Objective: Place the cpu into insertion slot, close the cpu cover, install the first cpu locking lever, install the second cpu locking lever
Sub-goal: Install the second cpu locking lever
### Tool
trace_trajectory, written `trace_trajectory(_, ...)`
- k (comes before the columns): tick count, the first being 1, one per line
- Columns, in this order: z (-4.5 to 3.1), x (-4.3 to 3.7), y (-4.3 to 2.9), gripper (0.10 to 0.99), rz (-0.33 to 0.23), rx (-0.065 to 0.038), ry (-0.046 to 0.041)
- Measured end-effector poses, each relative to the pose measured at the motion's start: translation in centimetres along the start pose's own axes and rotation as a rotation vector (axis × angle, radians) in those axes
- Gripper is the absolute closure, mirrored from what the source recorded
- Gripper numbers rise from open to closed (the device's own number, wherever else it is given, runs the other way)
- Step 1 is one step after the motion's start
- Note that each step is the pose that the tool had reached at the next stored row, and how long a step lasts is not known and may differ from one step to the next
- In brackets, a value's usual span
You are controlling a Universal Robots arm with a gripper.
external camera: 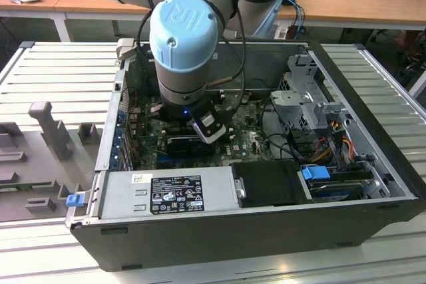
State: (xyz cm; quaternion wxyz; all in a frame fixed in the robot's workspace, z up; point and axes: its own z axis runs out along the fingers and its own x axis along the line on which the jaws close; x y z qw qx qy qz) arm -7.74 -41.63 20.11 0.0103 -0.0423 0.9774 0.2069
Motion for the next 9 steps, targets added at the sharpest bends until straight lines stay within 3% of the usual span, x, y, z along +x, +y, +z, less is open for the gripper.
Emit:
trace_trajectory(6,-1.92,-0.08,0.85,0.98,0.0,0.0,0.0)
trace_trajectory(9,-2.53,-0.11,1.12,0.98,0.0,0.0,0.0001)
